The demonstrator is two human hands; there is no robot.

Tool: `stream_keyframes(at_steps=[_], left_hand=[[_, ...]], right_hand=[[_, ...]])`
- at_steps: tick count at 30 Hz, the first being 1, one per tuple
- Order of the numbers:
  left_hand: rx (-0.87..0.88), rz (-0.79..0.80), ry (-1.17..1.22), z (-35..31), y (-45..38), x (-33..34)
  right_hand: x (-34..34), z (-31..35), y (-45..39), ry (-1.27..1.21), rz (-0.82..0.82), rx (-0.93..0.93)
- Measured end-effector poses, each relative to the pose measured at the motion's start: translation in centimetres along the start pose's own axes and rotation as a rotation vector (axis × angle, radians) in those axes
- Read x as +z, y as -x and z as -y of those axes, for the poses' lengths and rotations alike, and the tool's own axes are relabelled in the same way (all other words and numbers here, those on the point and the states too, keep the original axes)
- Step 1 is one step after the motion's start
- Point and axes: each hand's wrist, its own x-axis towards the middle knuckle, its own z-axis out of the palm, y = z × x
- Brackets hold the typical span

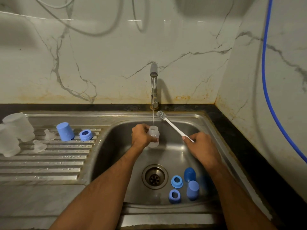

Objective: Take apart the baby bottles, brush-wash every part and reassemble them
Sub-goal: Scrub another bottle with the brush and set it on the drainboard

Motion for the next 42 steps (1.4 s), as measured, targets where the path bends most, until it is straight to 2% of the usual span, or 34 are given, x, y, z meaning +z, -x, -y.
stream_keyframes(at_steps=[6, 15, 19, 25, 30, 34, 42], left_hand=[[-0.015, 0.033, 0.012, 0.4, 0.1, 0.1], [0.001, 0.123, 0.17, 1.0, -0.1, 0.1], [-0.033, 0.154, 0.19, 1.4, -0.2, -0.4], [-0.118, 0.026, 0.032, 2.2, -0.1, -1.1], [-0.143, -0.021, 0.015, 1.6, 0.5, -1.8], [-0.166, 0.004, 0.03, 1.6, 1.1, -1.9], [-0.156, 0.065, -0.231, -1.1, 2.2, -2.0]], right_hand=[[0.2, -0.2, 0.0, -0.011, 0.007, 0.01], [0.3, -0.2, 0.2, 0.007, 0.005, 0.0], [0.4, -0.1, 0.2, 0.068, 0.088, 0.035], [0.0, 0.1, 1.4, 0.251, 0.237, 0.068], [-0.1, 0.2, 1.9, 0.203, 0.248, 0.066], [0.2, 0.2, 2.3, 0.195, 0.254, 0.072], [-0.6, 0.3, 3.4, 0.272, 0.307, 0.139]])
